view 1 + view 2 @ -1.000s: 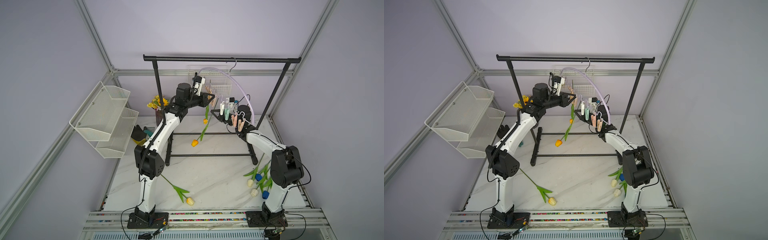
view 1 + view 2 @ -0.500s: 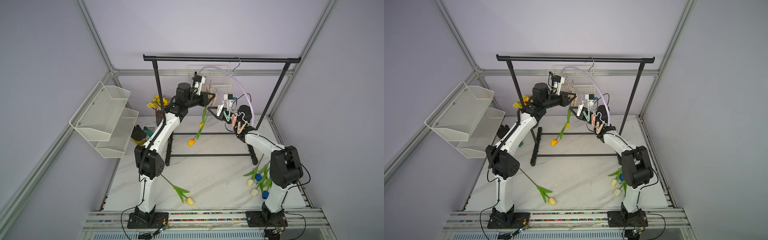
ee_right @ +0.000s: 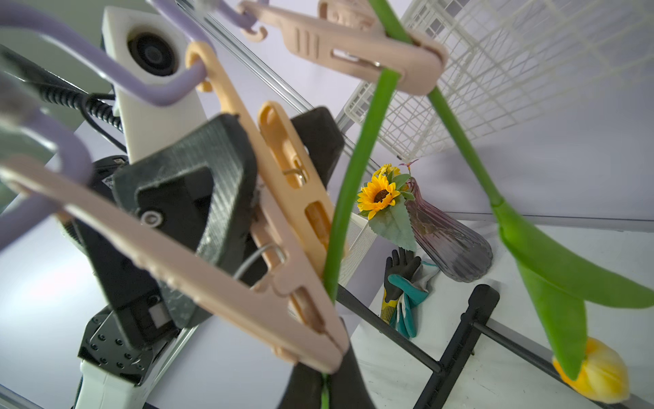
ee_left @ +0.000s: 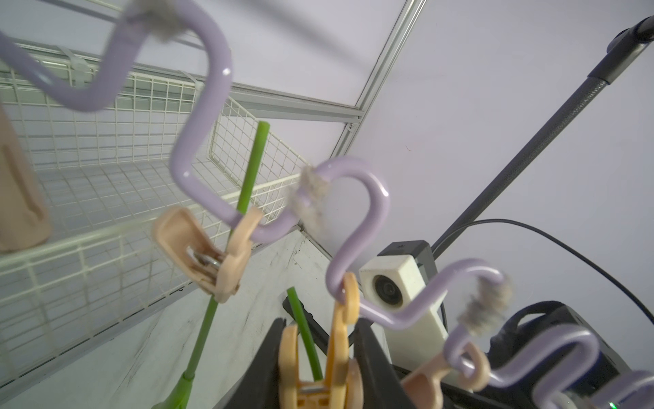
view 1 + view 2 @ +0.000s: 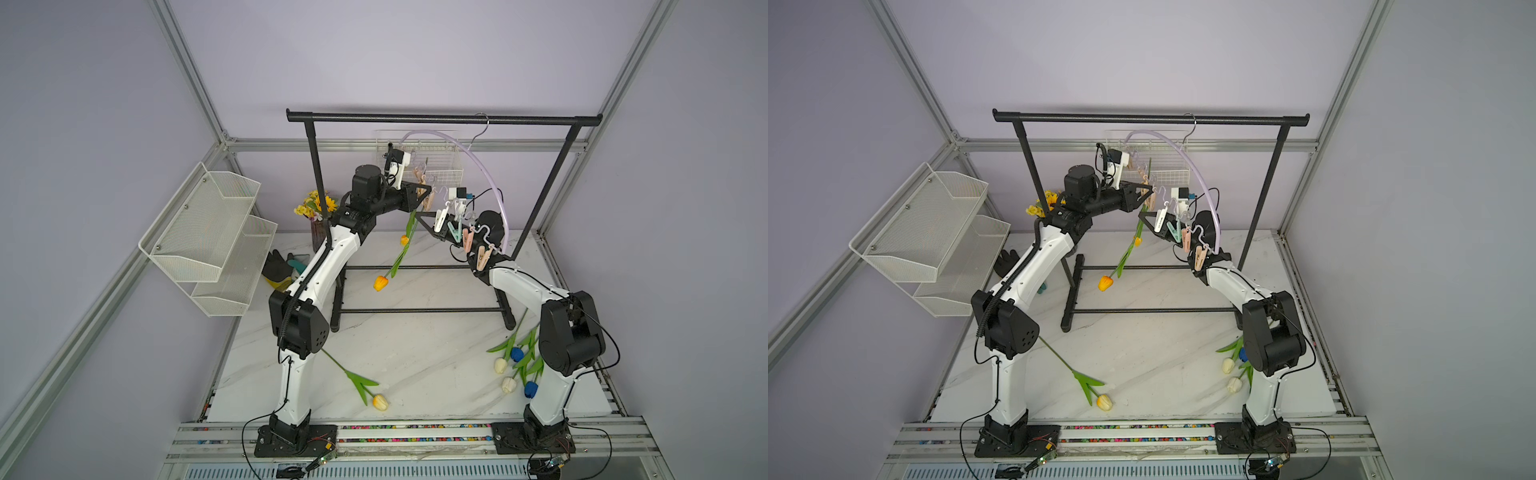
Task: Dry the flowers on a clothes hanger
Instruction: Clamp the flower onto the hanger.
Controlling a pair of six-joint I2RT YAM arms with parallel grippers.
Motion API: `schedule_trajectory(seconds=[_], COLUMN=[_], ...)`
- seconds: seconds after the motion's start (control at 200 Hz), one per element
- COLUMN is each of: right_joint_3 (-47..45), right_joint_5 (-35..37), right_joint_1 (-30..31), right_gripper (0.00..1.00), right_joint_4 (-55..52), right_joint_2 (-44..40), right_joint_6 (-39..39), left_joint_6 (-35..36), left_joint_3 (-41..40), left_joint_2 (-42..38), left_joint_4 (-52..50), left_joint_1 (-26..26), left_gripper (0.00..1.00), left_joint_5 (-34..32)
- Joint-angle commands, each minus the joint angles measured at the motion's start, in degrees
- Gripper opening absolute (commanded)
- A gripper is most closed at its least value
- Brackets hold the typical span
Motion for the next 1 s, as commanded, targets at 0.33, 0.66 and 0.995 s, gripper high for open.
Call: schedule_trajectory(seconds=[0.33, 0.66, 0.995], right_joint_3=[2.1, 2.7, 0.8], right_joint_5=[0.6, 0.5, 3.2], right_joint_1=[0.7, 1.0, 1.0], right_gripper=[0.00, 0.00, 0.00], right_joint_4=[4.4, 5.3, 3.1], right_joint_2=[2.2, 1.9, 0.3], right_joint_6=[2.4, 2.8, 1.1], left_joint_6=[-1.6, -1.2, -0.7], left_joint_3=[0.3, 0.3, 0.3], left_joint_2=[-1.3, -0.9, -1.4], left_joint_4=[4.1, 3.7, 3.5], left_joint_1=[-0.3, -0.2, -0.2], left_gripper=[0.11, 0.08, 0.08], left_joint_5=[0.5, 0.4, 0.3])
